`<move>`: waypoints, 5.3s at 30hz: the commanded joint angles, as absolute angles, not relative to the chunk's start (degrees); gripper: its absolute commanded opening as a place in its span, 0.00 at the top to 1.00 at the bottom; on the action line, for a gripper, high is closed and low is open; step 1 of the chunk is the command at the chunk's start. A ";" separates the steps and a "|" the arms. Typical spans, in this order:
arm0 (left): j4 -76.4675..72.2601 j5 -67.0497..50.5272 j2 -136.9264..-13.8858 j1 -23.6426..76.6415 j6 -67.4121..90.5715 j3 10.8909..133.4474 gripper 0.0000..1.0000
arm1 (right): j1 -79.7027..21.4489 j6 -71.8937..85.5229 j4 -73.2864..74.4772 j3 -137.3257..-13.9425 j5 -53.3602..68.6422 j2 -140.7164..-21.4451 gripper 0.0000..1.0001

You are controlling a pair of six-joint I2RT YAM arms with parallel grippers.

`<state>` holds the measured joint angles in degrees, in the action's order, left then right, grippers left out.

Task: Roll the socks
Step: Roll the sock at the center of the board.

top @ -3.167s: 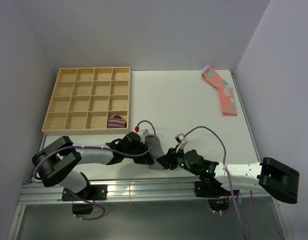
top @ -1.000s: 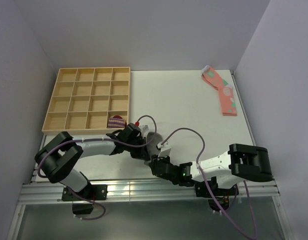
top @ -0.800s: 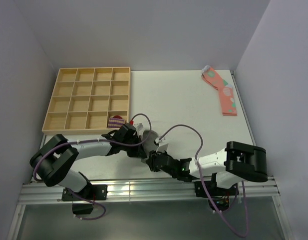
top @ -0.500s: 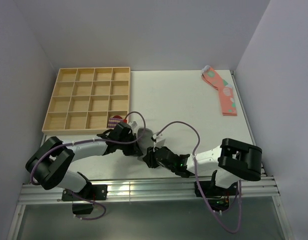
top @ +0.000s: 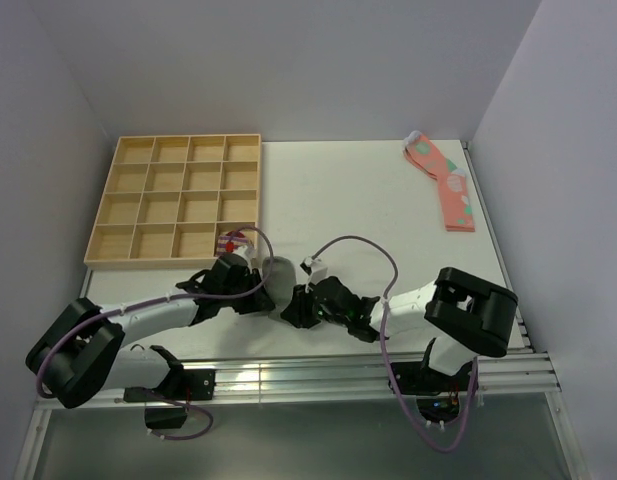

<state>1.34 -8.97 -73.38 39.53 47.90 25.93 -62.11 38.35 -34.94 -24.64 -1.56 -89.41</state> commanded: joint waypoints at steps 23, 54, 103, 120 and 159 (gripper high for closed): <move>-27.59 -0.26 -43.95 43.94 46.32 3.52 0.56 | -44.91 34.72 2.53 -39.98 32.52 -97.64 0.75; -54.14 18.10 -65.74 61.78 40.08 -1.31 0.59 | -44.74 28.21 19.86 -54.93 37.71 -106.26 0.76; -55.29 28.65 -66.98 67.76 53.25 -10.02 0.43 | -40.78 25.05 20.30 -48.08 37.26 -101.52 0.78; -60.62 23.12 -76.28 69.43 51.07 -6.24 0.43 | -39.29 29.89 15.64 -42.09 33.49 -96.15 0.78; -74.01 16.43 -88.95 69.79 45.79 -1.85 0.45 | -39.29 26.54 18.54 -45.26 34.72 -99.40 0.79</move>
<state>-72.31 17.65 -91.29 69.41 47.22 2.85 -39.57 28.86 17.32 -45.87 40.77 -97.34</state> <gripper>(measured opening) 0.554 0.250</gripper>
